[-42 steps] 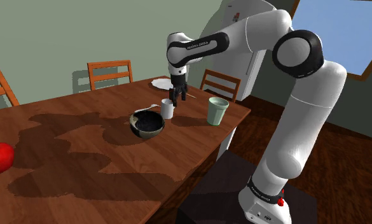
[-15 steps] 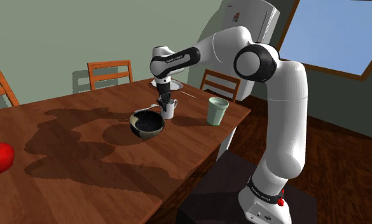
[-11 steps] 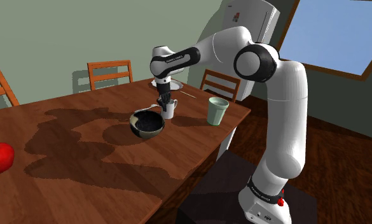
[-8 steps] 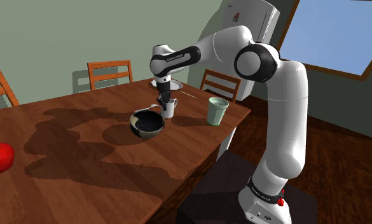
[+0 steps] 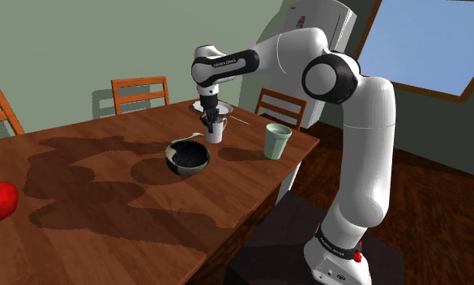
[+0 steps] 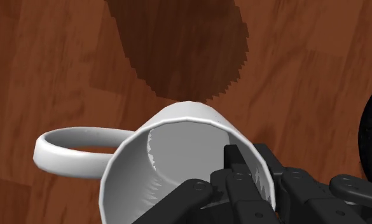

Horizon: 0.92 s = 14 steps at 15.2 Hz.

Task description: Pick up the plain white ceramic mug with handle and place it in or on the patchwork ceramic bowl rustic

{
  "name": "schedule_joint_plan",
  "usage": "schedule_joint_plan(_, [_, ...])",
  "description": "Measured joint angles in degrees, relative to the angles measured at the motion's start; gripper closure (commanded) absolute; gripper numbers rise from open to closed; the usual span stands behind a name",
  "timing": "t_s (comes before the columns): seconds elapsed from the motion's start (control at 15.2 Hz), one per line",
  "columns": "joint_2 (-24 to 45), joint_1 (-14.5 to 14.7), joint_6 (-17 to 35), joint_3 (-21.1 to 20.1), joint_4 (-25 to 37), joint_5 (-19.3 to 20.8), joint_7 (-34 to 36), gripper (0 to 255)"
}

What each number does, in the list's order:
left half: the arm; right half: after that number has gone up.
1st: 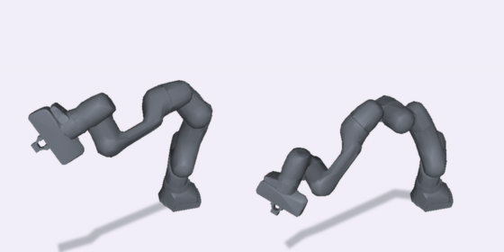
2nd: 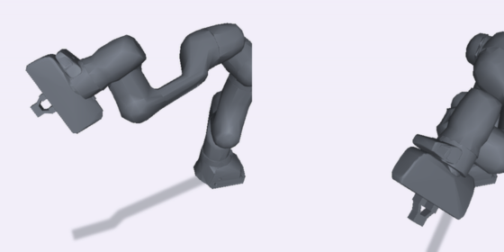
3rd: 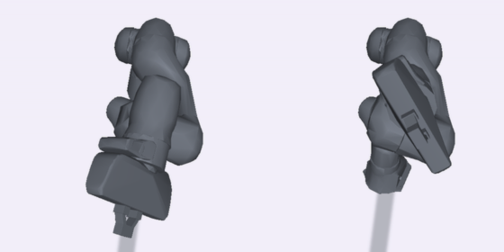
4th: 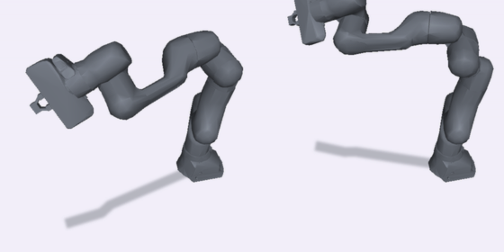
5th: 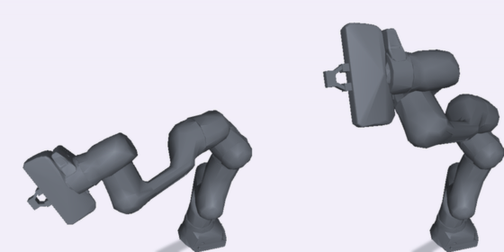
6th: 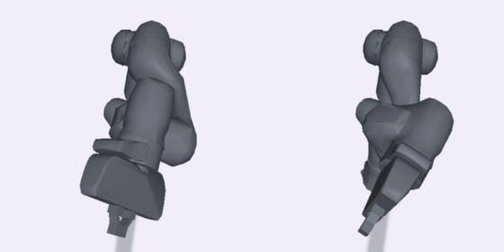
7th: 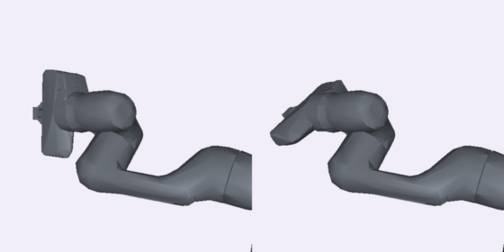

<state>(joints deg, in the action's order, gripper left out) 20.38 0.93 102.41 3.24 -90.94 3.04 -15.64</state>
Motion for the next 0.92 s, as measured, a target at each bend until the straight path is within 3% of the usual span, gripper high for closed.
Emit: schedule_joint_plan(0.92, [-0.8,0.0,-10.4,0.0,9.6,0.0,-0.6,255])
